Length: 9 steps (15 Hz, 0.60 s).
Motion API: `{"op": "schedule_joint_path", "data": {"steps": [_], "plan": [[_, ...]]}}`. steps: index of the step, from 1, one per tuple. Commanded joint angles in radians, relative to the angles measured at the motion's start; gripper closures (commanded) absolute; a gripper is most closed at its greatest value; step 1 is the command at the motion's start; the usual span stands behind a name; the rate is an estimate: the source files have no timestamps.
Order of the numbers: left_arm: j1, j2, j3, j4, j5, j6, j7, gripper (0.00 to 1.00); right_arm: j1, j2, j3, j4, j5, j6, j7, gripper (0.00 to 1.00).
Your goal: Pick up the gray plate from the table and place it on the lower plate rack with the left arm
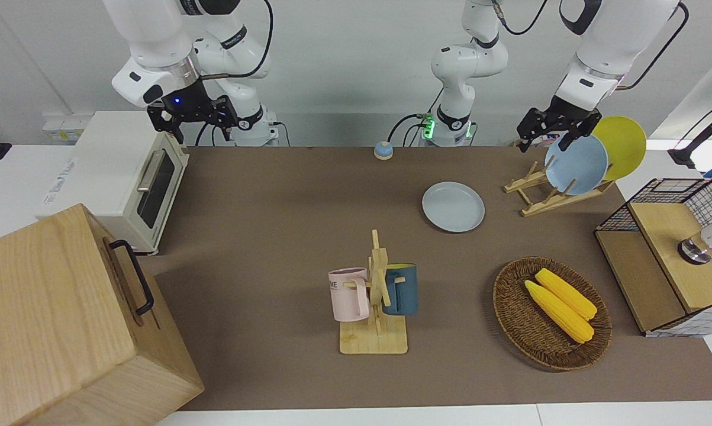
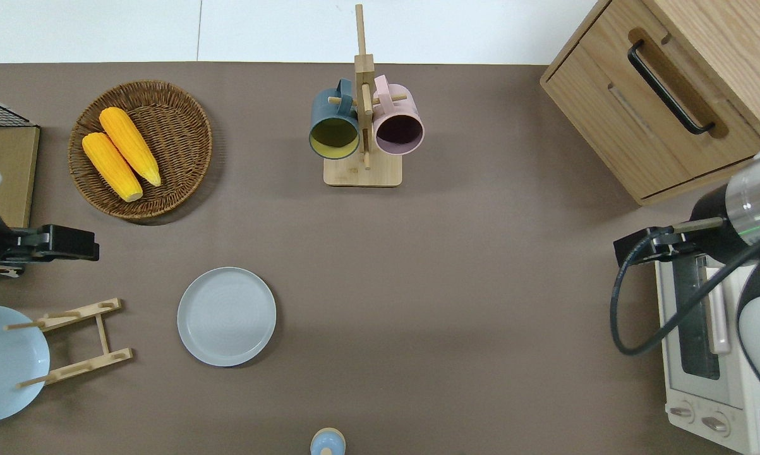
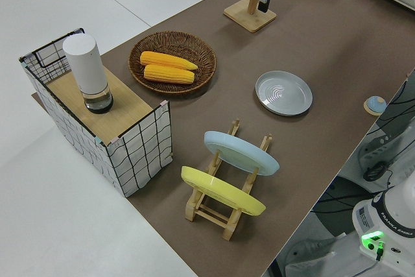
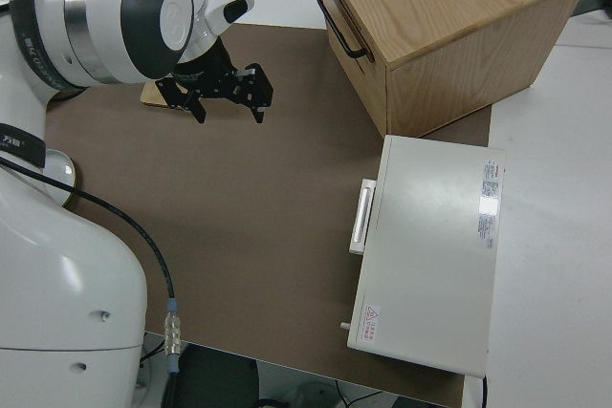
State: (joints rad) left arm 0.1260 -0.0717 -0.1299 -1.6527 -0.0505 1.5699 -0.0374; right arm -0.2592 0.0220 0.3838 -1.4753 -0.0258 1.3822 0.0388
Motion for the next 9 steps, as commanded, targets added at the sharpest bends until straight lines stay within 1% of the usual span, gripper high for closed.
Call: {"op": "schedule_joint_path", "data": {"steps": [1, 9], "plan": [[-0.011, 0.018, 0.006, 0.025, 0.009, -0.013, -0.01, 0.01, -0.023, -0.002, 0.021, 0.007, -0.006, -0.011, 0.012, 0.017], [-0.012, 0.02, 0.006, 0.024, 0.009, -0.022, -0.012, 0.01, -0.023, -0.002, 0.021, 0.007, -0.006, -0.012, 0.012, 0.017]]}}
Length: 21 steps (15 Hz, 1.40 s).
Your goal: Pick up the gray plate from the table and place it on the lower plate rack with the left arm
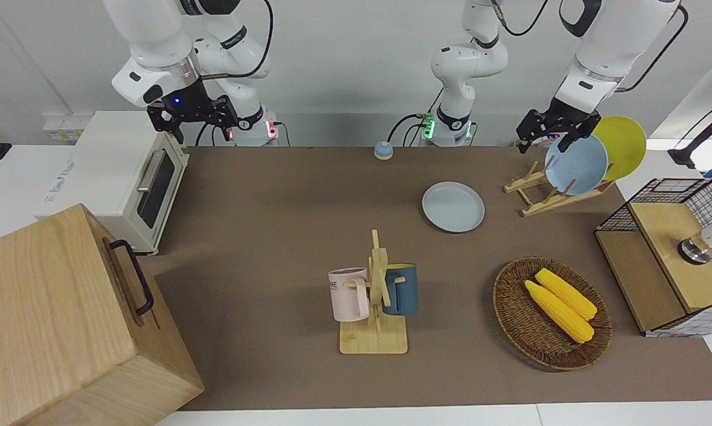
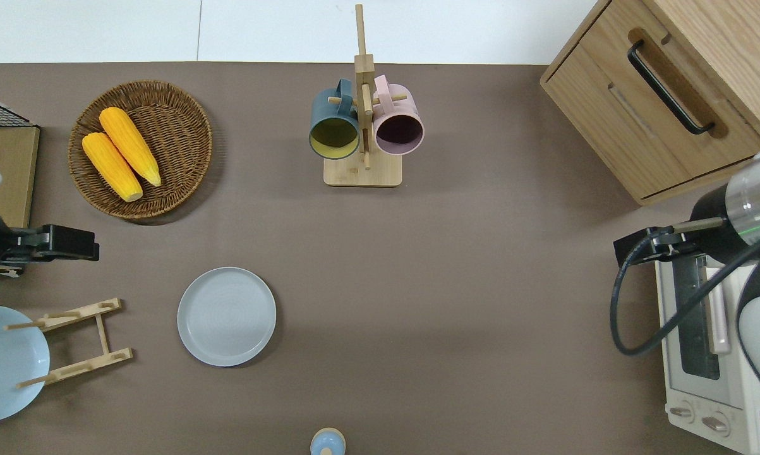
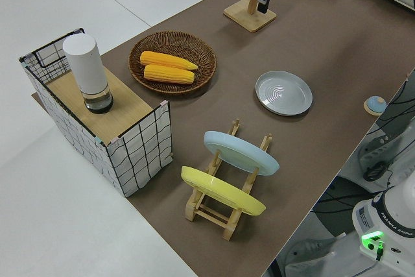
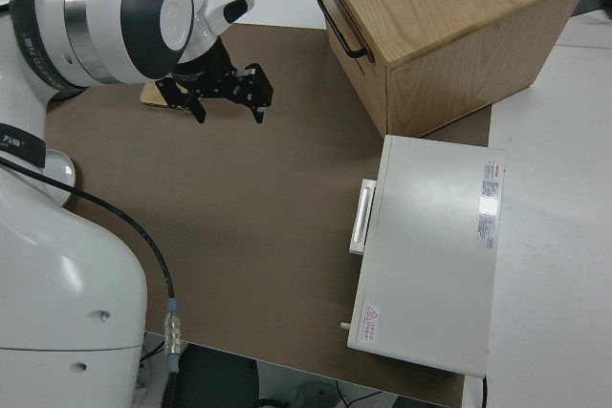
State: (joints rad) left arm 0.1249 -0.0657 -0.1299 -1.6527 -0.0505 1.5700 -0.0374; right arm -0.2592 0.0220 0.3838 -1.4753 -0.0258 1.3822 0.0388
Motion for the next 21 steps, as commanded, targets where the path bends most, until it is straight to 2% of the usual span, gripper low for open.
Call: {"op": "schedule_joint_path", "data": {"steps": [1, 5, 11, 17, 21], "plan": [[-0.011, 0.012, 0.006, 0.022, 0.009, -0.024, -0.012, 0.01, -0.023, -0.002, 0.021, 0.007, -0.006, -0.011, 0.012, 0.017], [-0.008, 0.007, 0.006, 0.01, 0.009, -0.077, -0.013, 0.01, -0.023, -0.002, 0.021, 0.006, -0.006, -0.011, 0.012, 0.017], [-0.01, -0.058, 0.006, -0.123, 0.009, -0.084, -0.013, 0.01, -0.023, -0.002, 0.021, 0.006, -0.006, -0.011, 0.012, 0.017], [-0.01, -0.183, 0.006, -0.376, 0.006, 0.157, -0.012, 0.01, -0.023, -0.002, 0.021, 0.007, -0.006, -0.011, 0.012, 0.017], [-0.011, -0.194, 0.006, -0.515, -0.009, 0.295, -0.012, 0.01, -0.023, -0.004, 0.02, 0.007, -0.006, -0.011, 0.012, 0.017]]}}
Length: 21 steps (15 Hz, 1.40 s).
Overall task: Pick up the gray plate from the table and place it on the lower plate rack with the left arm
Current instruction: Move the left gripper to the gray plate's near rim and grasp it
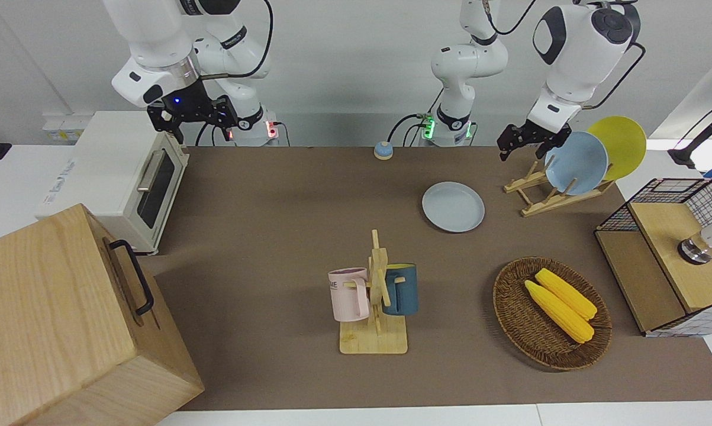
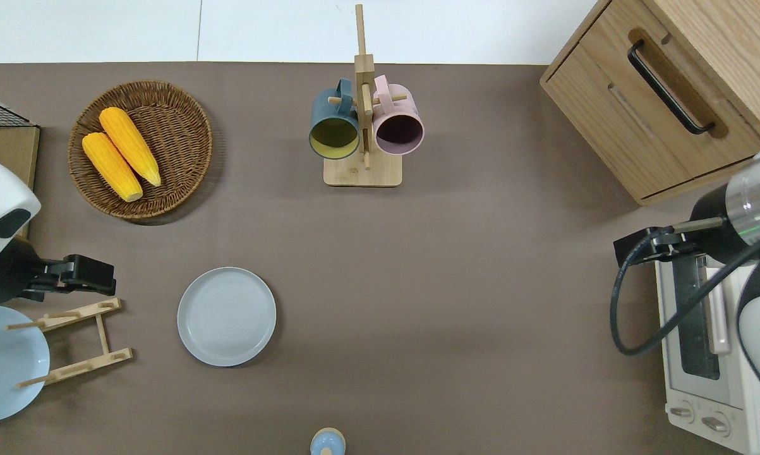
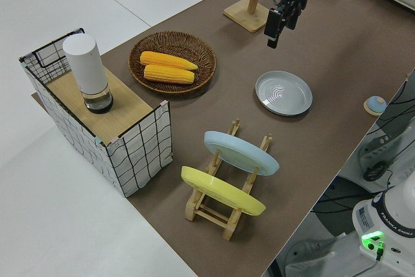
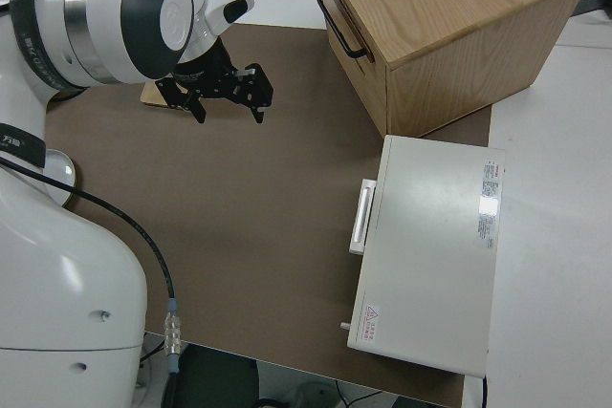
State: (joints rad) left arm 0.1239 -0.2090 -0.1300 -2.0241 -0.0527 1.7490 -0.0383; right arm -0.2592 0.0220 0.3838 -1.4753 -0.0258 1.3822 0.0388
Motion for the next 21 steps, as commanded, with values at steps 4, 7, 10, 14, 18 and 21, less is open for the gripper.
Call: {"op": "schedule_joint_path", "data": {"steps": [4, 7, 10, 14, 18, 21], "plan": [[-0.012, -0.049, 0.004, -0.272, -0.032, 0.26, 0.001, 0.01, -0.023, -0.002, 0.021, 0.007, -0.006, -0.011, 0.012, 0.017], [-0.033, -0.033, 0.006, -0.349, -0.036, 0.349, 0.001, 0.01, -0.023, -0.002, 0.021, 0.006, -0.006, -0.011, 0.012, 0.017], [-0.044, -0.023, 0.004, -0.419, -0.036, 0.434, 0.001, 0.01, -0.023, -0.002, 0.02, 0.007, -0.006, -0.011, 0.012, 0.017], [-0.055, 0.003, 0.004, -0.507, -0.036, 0.553, 0.001, 0.01, -0.023, -0.002, 0.02, 0.007, -0.006, -0.011, 0.012, 0.017], [-0.063, 0.055, 0.004, -0.541, -0.036, 0.619, 0.001, 0.01, -0.023, -0.002, 0.021, 0.006, -0.006, -0.012, 0.012, 0.017], [-0.063, 0.089, 0.004, -0.541, -0.036, 0.638, 0.001, 0.01, -0.023, -0.002, 0.021, 0.007, -0.006, -0.011, 0.012, 0.017]]}}
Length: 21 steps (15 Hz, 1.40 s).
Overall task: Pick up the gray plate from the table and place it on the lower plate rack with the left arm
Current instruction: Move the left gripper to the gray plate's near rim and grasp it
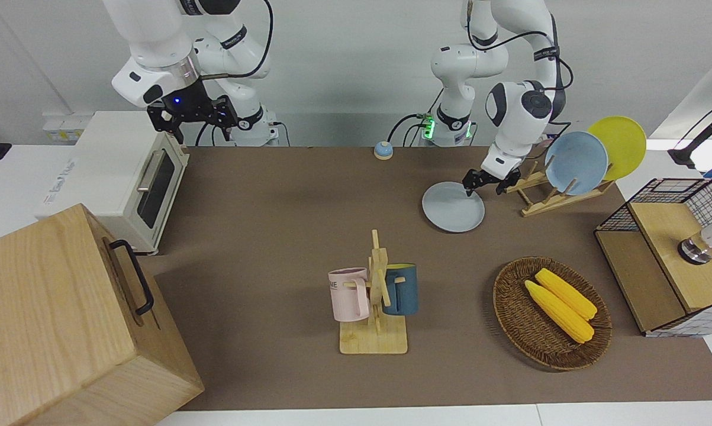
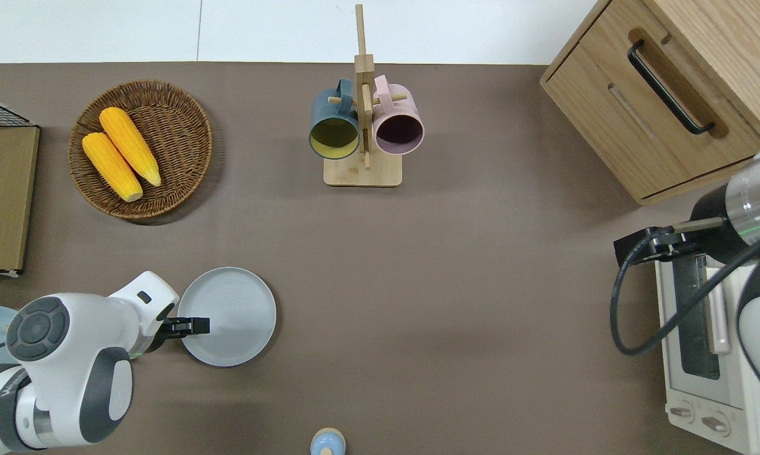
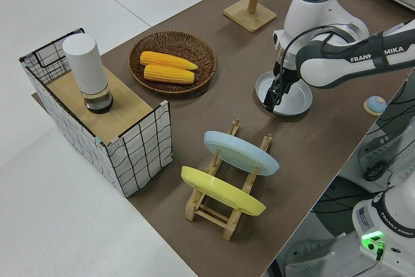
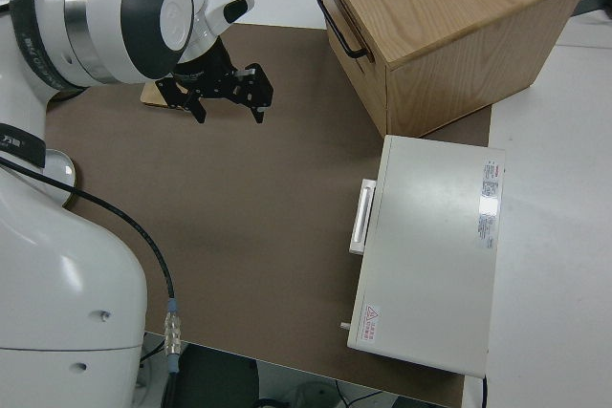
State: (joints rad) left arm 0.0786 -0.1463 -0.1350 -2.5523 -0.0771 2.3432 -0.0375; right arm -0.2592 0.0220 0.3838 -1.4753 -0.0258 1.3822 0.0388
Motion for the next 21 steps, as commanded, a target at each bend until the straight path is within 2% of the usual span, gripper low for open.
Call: {"op": "schedule_joint_path", "data": {"steps": [1, 3, 4, 5, 8, 10, 11, 21], "plan": [[-0.017, 0.036, 0.009, -0.013, -0.012, 0.047, 0.001, 0.01, -0.023, -0.002, 0.021, 0.007, -0.006, -0.011, 0.012, 0.017], [-0.017, 0.039, 0.009, -0.011, -0.012, 0.048, 0.001, 0.01, -0.023, -0.002, 0.021, 0.007, -0.006, -0.011, 0.012, 0.017], [-0.017, 0.039, 0.009, -0.011, -0.012, 0.048, 0.001, 0.05, -0.023, -0.002, 0.02, 0.007, -0.006, -0.011, 0.012, 0.017], [-0.017, 0.04, 0.009, -0.011, -0.012, 0.05, 0.001, 0.14, -0.023, -0.002, 0.021, 0.006, -0.006, -0.011, 0.012, 0.017], [-0.017, 0.045, 0.009, -0.011, -0.012, 0.057, -0.01, 0.67, -0.023, -0.002, 0.021, 0.007, -0.006, -0.011, 0.012, 0.017], [-0.017, 0.047, 0.011, -0.009, -0.012, 0.059, -0.01, 0.96, -0.023, -0.002, 0.021, 0.007, -0.006, -0.011, 0.012, 0.017], [-0.017, 0.054, 0.009, -0.009, -0.01, 0.059, -0.01, 1.0, -0.023, -0.002, 0.021, 0.007, -0.006, -0.011, 0.012, 0.017], [-0.016, 0.056, 0.011, 0.012, -0.009, 0.054, -0.004, 1.0, -0.023, -0.002, 0.02, 0.007, -0.006, -0.011, 0.012, 0.017]]}}
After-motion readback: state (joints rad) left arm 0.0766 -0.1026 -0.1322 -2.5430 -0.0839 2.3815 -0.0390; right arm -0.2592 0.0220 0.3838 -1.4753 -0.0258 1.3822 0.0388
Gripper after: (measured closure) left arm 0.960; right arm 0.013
